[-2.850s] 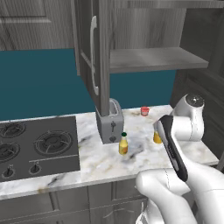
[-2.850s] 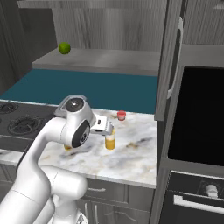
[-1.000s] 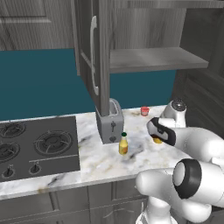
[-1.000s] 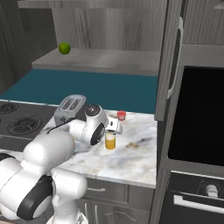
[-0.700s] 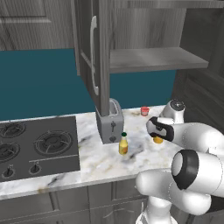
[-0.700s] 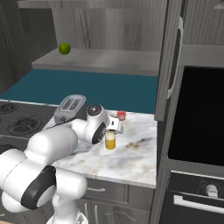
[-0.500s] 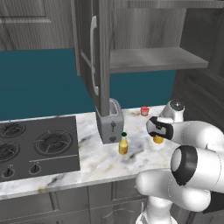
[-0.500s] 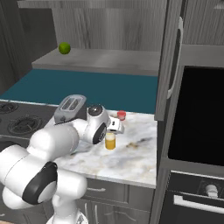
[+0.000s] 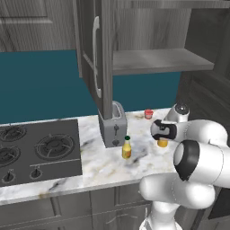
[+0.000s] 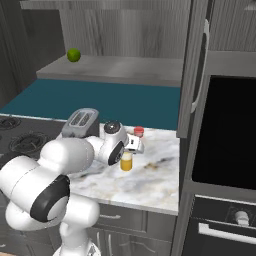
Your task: Pick the mustard and mustard from the counter and place them in the cabinet.
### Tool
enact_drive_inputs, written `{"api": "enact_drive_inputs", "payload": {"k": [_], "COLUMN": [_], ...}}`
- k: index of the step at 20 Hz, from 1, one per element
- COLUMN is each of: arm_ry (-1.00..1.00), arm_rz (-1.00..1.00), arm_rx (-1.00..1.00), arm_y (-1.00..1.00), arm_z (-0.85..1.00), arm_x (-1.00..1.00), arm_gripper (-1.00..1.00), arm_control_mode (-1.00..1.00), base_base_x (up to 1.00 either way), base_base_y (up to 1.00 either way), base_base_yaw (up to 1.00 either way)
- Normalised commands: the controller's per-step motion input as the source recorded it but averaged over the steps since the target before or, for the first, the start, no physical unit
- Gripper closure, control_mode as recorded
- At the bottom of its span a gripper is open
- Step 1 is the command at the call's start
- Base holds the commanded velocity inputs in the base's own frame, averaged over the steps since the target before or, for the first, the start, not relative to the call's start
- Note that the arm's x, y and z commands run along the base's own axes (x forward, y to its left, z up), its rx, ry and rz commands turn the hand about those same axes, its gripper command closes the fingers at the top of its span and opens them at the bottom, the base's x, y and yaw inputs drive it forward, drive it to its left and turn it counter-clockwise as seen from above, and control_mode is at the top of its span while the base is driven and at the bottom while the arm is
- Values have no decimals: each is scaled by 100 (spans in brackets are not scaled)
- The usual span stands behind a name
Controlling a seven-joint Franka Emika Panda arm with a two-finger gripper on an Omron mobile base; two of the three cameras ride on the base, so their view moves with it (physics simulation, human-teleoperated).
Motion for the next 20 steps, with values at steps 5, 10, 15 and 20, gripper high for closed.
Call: {"api": "enact_drive_inputs", "payload": {"k": [5,10,15,20], "arm_ry": [0,-1,-10,-9], "arm_rz": [0,0,0,0], "arm_rx": [0,0,0,-5], "arm_y": [0,0,0,6], "arm_z": [-11,-5,26,58], "arm_x": [10,0,-20,-21], "arm_gripper": [100,100,100,100], "arm_control_mode": [-100,-100,-100,-100], "base_base_x": [0,0,0,0], "base_base_y": [0,0,0,0], "base_base_yaw": [0,0,0,0]}}
